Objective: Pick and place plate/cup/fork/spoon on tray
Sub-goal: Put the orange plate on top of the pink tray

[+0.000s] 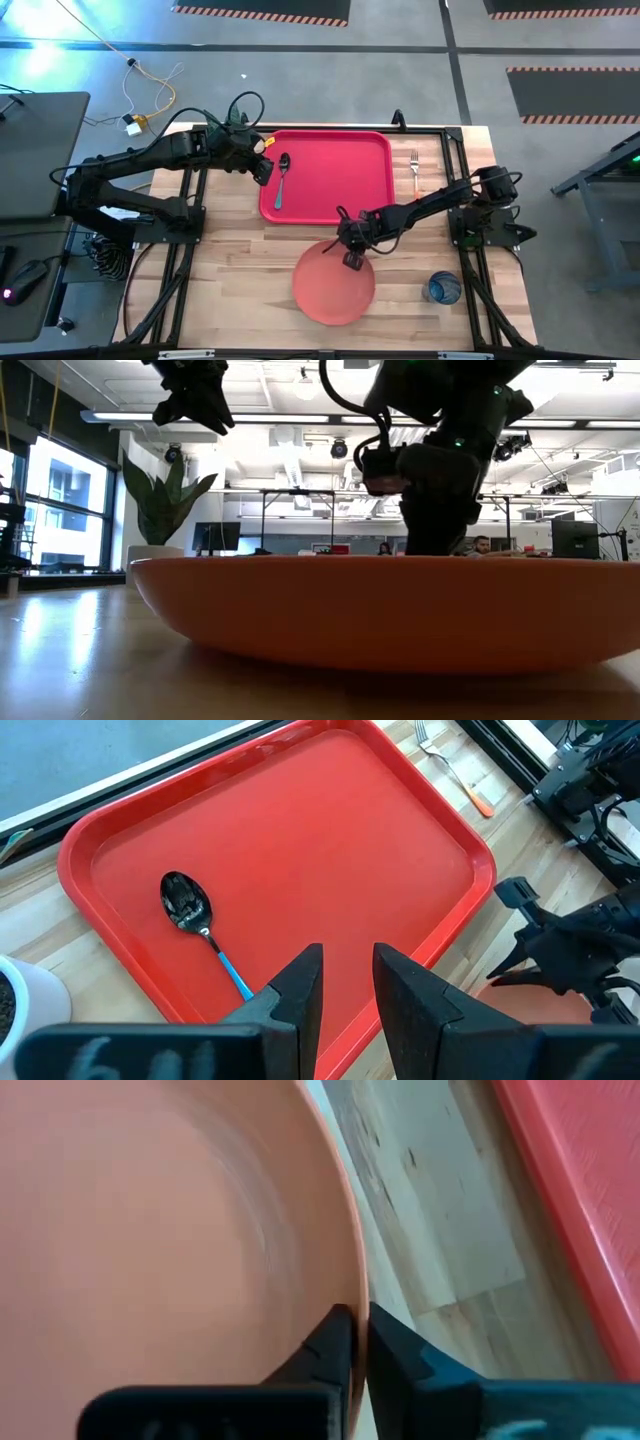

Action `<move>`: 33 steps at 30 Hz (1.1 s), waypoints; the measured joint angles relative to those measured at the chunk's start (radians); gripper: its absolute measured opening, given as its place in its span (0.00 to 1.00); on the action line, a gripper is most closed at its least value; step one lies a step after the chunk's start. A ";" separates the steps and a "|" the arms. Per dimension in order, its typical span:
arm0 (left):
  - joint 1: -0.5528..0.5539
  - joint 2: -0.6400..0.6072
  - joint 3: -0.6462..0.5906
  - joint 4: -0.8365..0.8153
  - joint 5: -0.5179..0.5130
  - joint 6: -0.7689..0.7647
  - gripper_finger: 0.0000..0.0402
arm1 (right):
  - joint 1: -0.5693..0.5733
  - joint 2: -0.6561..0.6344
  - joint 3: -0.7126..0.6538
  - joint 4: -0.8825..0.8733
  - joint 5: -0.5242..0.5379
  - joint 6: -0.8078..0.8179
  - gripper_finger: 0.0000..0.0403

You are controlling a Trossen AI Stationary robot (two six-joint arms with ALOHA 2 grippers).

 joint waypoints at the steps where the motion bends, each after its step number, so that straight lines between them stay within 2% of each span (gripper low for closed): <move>1: 0.000 0.000 0.000 0.000 0.000 0.000 0.21 | -0.003 0.000 0.000 -0.002 -0.001 0.003 0.03; 8: 0.000 0.000 0.000 0.000 0.000 0.000 0.21 | -0.053 -0.022 0.000 -0.005 -0.041 -0.007 0.01; 20: 0.000 0.000 0.000 0.000 0.000 0.000 0.21 | -0.171 -0.135 0.000 0.016 -0.065 -0.002 0.00; 33: 0.000 0.000 0.000 0.000 0.000 0.013 0.21 | -0.370 -0.235 0.000 0.025 -0.071 0.020 0.00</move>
